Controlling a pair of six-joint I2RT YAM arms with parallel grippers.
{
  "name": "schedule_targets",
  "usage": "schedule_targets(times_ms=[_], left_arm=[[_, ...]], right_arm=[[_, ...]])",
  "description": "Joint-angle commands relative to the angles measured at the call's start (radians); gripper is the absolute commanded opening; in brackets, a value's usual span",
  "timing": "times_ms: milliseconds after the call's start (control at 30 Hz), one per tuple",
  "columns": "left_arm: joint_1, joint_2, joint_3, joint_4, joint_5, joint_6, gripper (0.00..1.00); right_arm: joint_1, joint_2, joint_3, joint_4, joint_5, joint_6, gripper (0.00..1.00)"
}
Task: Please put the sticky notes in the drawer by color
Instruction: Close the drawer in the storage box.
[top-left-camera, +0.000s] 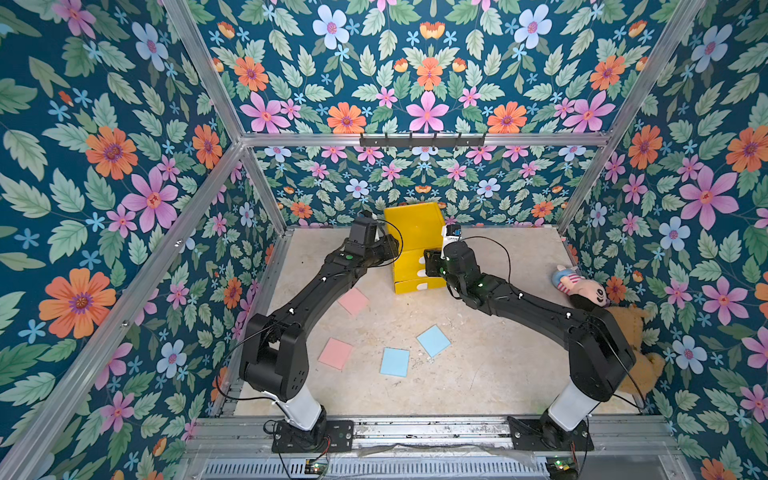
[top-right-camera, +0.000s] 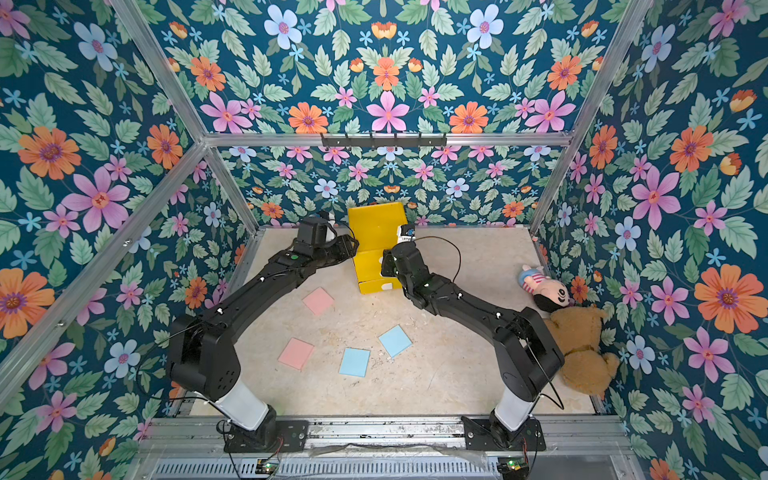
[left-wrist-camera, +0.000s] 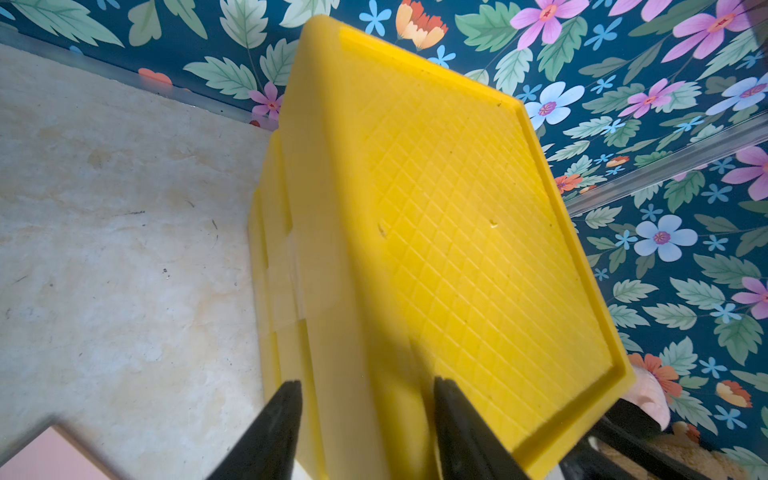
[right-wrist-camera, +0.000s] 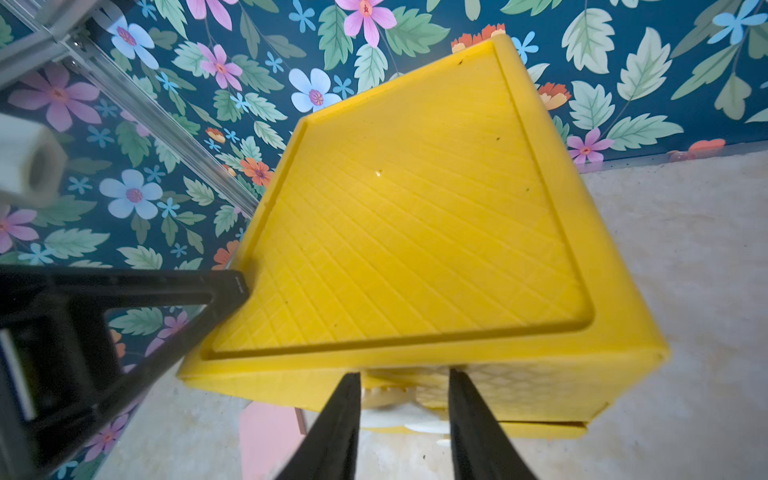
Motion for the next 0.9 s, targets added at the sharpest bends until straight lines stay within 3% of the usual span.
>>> schedule_targets(times_ms=[0,100,233,467,600,867], left_arm=[[0.002,0.012,0.006,-0.094,0.010,0.016,0.57],[0.004,0.018,0.017,-0.101,0.025,0.019,0.57],[0.005,0.018,0.018,-0.101,0.028,0.022,0.56],[0.007,0.005,0.018,-0.100,0.042,0.023,0.54],[0.007,0.002,0.024,-0.121,0.037,0.034,0.54],[0.007,-0.025,-0.005,-0.122,0.035,0.033,0.54]], right_arm=[[0.008,-0.016,0.021,-0.027,-0.034,-0.050,0.48],[0.063,-0.098,-0.048,-0.036,0.014,-0.080,0.57],[0.074,-0.159,-0.195,0.024,0.000,0.009,0.73],[0.062,-0.088,-0.253,0.124,-0.023,0.016,0.91],[0.050,0.006,-0.229,0.175,-0.008,-0.030,0.90],[0.011,0.101,-0.149,0.181,-0.020,-0.051,0.71]])
